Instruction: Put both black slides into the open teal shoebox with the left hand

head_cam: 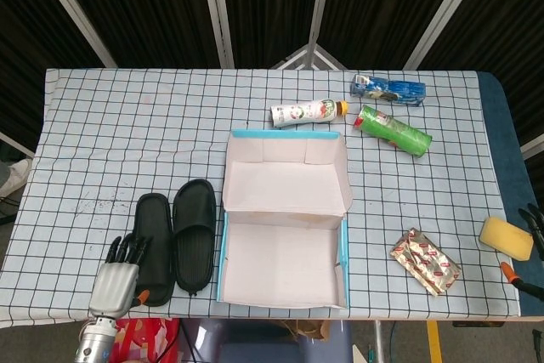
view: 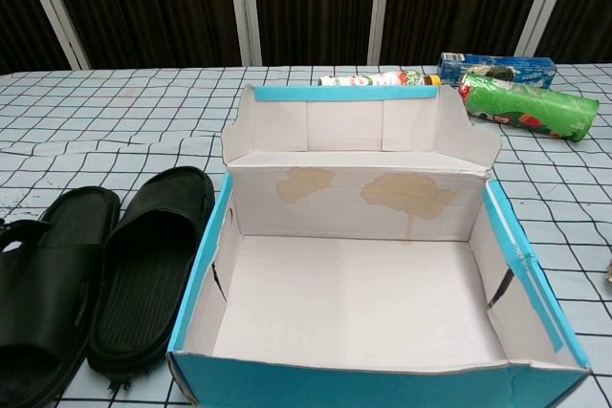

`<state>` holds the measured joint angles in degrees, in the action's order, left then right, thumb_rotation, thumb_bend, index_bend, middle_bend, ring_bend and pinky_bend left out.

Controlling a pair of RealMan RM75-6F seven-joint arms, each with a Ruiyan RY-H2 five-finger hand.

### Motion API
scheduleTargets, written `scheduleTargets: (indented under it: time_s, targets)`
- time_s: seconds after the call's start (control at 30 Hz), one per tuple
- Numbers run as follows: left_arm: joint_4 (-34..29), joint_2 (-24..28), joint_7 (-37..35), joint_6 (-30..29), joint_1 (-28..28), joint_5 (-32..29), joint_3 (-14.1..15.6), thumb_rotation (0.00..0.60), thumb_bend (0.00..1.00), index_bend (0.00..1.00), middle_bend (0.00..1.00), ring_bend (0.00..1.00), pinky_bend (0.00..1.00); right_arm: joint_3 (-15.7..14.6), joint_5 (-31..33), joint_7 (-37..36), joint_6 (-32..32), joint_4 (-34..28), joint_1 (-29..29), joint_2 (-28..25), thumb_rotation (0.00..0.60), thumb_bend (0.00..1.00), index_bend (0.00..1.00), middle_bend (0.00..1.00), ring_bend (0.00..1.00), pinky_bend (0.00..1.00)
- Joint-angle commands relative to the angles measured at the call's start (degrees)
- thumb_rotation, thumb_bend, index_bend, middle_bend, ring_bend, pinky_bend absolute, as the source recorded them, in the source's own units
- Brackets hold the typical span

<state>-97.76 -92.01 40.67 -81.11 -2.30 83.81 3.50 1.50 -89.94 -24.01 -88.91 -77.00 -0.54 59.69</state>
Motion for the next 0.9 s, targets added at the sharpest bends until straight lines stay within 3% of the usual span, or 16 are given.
scheduleTargets:
  time_s: [0.03, 0.47, 0.57, 0.73, 0.9]
  targets:
    - [2.06, -2.10, -0.67, -1.23, -0.26, 0.56, -1.42, 0.600, 0.16, 0.00, 0.14, 0.00, 0.00, 0.03, -0.08, -0.07, -0.17, 0.00, 0.02, -0.02, 0.600, 0.31, 0.07, 0.02, 0.00, 0.00]
    - [6.68, -4.42, -1.22, -2.32, -0.64, -0.09, -2.90, 0.600, 0.17, 0.07, 0.29, 0.00, 0.00, -0.11, 0.02, 0.69, 0.52, -0.14, -0.25, 0.07, 0.600, 0.31, 0.07, 0.02, 0.00, 0.00]
    - [6.67, -4.29, -1.65, -2.57, -0.70, -0.13, -3.11, 0.600, 0.20, 0.15, 0.33, 0.00, 0.00, -0.15, 0.07, 0.84, 0.66, -0.26, -0.27, 0.04, 0.600, 0.31, 0.07, 0.02, 0.00, 0.00]
    - [6.10, -3.67, -3.19, -4.17, -0.99, 0.25, -4.78, 0.600, 0.26, 0.40, 0.41, 0.00, 0.00, -0.19, -0.05, 0.87, 0.51, -0.43, -0.24, -0.06, 0.600, 0.31, 0.07, 0.02, 0.00, 0.00]
    - [5.01, -2.23, -3.58, -4.96, -1.30, -0.58, -6.49, 0.600, 0.27, 0.46, 0.42, 0.00, 0.00, -0.34, -0.20, 0.92, 0.66, -0.55, -0.30, -0.14, 0.600, 0.31, 0.07, 0.02, 0.00, 0.00]
